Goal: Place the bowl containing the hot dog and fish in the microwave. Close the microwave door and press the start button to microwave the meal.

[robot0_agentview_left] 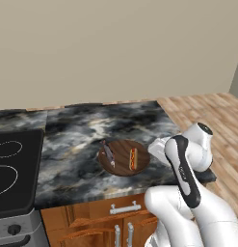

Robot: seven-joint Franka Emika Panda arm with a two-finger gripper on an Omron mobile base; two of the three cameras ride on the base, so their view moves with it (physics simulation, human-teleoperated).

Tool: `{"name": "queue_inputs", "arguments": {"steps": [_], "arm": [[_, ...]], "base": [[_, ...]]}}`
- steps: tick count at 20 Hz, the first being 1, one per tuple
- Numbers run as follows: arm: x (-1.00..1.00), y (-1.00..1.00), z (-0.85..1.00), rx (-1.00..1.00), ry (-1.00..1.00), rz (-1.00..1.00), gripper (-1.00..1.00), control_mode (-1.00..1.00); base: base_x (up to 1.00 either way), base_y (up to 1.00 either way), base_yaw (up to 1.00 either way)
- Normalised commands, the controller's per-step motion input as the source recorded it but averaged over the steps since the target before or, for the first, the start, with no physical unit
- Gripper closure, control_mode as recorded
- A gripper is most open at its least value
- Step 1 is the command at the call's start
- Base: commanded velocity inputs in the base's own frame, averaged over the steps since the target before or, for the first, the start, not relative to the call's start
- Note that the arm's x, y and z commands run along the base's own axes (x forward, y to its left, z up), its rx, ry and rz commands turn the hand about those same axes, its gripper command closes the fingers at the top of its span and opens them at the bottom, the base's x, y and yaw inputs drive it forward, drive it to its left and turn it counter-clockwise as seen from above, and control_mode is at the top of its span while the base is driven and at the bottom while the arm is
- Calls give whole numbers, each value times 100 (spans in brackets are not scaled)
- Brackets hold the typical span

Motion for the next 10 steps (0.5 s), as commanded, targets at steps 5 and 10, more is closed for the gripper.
{"name": "queue_inputs", "arguments": {"steps": [5,10], "arm": [[14,6,-11,0,0,-5,-100,-100],[13,9,-23,0,0,-5,-100,-100]], "base": [[0,0,0],[0,0,0]]}}
